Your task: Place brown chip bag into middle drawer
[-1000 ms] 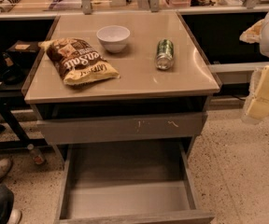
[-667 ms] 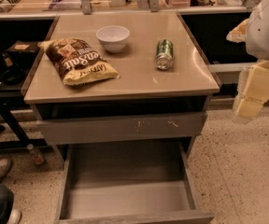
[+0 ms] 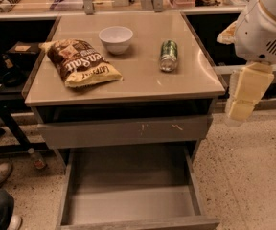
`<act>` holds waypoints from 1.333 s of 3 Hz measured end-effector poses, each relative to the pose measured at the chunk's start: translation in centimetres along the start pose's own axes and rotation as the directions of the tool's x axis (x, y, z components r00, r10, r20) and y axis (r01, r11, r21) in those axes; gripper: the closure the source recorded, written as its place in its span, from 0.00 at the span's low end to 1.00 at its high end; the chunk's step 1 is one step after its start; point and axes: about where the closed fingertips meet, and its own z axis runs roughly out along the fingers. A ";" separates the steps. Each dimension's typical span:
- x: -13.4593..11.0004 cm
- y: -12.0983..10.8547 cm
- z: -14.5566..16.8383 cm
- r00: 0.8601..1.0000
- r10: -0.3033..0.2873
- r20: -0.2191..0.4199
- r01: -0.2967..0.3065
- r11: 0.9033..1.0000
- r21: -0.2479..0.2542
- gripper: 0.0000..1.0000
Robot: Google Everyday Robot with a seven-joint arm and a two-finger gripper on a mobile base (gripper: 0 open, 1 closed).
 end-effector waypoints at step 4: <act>-12.6 -1.5 3.1 0.962 -0.132 0.240 0.150 0.987 -0.058 0.00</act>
Offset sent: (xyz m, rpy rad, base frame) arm 0.0188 0.1030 0.0149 0.2105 -0.0297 0.1319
